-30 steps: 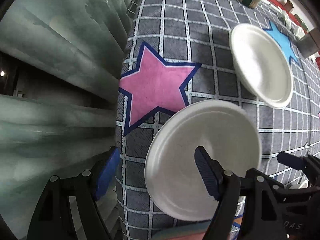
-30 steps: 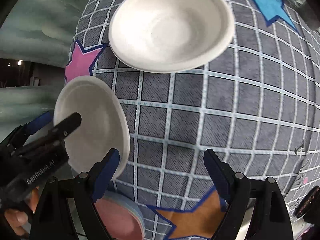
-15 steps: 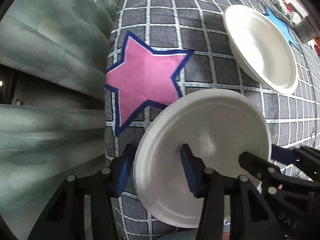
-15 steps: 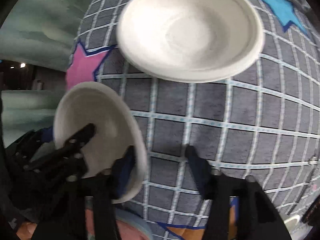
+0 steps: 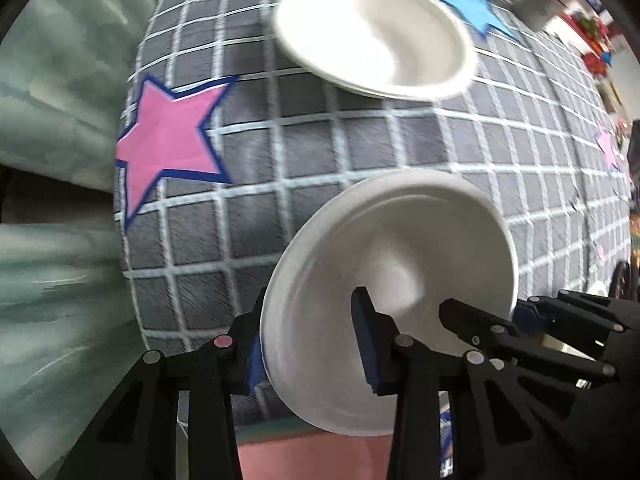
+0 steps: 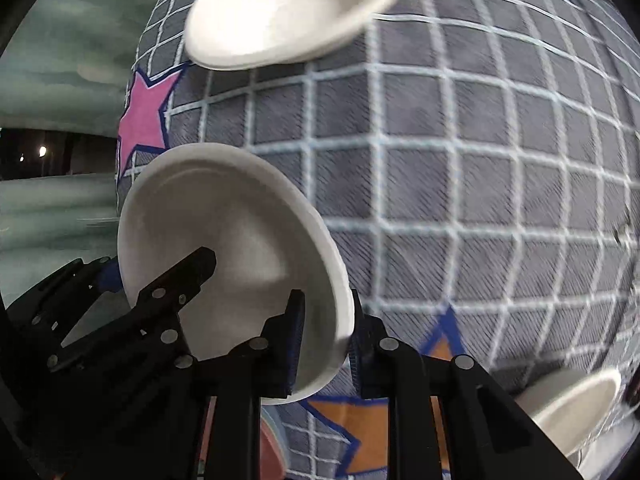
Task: Organize plates and bowls
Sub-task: 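Lift the second bowl with the left gripper and carry it over the first bowl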
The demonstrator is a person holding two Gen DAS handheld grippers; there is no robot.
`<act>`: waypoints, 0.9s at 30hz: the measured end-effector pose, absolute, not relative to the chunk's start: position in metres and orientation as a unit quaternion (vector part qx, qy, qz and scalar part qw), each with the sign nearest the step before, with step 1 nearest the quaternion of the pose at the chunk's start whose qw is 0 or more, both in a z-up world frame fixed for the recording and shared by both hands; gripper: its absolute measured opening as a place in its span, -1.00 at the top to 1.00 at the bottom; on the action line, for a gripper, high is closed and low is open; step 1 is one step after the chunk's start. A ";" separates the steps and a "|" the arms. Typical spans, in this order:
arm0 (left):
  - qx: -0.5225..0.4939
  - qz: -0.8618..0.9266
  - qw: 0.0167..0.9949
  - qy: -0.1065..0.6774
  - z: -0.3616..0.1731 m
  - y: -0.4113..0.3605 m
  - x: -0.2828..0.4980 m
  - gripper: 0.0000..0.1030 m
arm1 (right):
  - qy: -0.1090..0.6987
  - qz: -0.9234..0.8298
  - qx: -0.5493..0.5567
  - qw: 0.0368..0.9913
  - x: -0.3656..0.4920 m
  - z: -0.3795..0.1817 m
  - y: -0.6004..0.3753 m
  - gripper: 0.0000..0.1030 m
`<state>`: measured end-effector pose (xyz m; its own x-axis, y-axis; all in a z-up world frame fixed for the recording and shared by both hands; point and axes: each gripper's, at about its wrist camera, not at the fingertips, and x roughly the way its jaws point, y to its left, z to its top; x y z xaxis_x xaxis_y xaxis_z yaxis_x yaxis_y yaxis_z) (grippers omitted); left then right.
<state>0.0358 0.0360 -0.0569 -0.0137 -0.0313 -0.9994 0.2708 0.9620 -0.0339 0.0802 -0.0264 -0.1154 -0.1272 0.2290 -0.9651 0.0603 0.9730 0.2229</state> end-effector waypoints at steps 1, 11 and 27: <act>0.088 -0.114 0.697 0.702 -0.053 0.029 0.029 0.20 | 0.747 0.058 0.102 0.655 0.074 -0.113 -0.029 0.56; 0.098 -0.135 0.701 0.694 -0.012 -0.057 -0.044 0.20 | 0.730 0.034 0.129 0.670 0.023 -0.080 -0.073 0.55; 0.111 -0.139 0.696 0.696 -0.034 -0.186 -0.128 0.15 | 0.738 0.019 0.143 0.659 -0.027 -0.054 -0.216 0.55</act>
